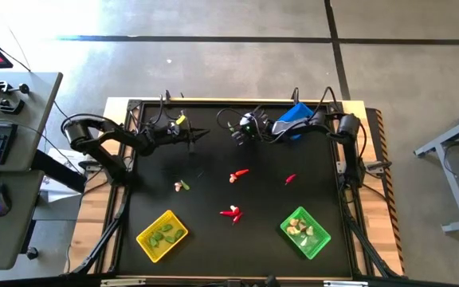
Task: Sort produce into baskets
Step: Put the red mushroom into the green bin
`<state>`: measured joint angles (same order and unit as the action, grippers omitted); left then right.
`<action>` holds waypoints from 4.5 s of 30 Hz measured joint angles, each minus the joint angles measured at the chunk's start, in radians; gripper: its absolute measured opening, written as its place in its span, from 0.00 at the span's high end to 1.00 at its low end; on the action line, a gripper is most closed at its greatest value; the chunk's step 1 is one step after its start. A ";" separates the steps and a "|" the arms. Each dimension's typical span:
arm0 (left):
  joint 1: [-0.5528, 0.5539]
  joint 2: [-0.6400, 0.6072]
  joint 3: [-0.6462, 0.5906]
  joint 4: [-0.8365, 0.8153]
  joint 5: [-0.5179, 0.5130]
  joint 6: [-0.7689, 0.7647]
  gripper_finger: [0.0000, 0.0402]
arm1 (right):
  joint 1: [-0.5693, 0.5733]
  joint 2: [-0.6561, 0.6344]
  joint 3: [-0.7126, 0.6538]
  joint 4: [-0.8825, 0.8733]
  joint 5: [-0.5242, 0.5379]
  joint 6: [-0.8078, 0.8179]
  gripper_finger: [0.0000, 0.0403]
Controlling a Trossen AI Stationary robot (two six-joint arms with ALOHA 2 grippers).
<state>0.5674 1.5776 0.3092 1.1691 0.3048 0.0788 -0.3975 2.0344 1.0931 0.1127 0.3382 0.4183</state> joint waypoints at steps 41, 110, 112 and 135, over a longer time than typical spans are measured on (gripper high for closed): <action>-0.103 0.001 0.032 -0.135 0.082 -0.014 1.00 | 1.111 -0.395 -0.003 -0.943 -0.172 1.126 0.99; -0.579 0.250 0.753 -0.931 0.215 0.172 0.98 | 0.828 -0.861 -0.591 -0.220 0.328 0.287 1.00; -0.597 0.250 0.777 -0.914 0.215 0.159 0.98 | 0.764 -0.909 -0.661 -0.089 0.288 0.193 1.00; -0.714 0.576 1.142 -0.713 0.031 0.003 0.98 | 0.270 -1.002 -0.748 0.117 0.024 -0.184 1.00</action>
<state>-0.1466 2.1537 1.4515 0.4563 0.3360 0.0822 -0.1280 1.0321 0.3450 0.2298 0.3618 0.2342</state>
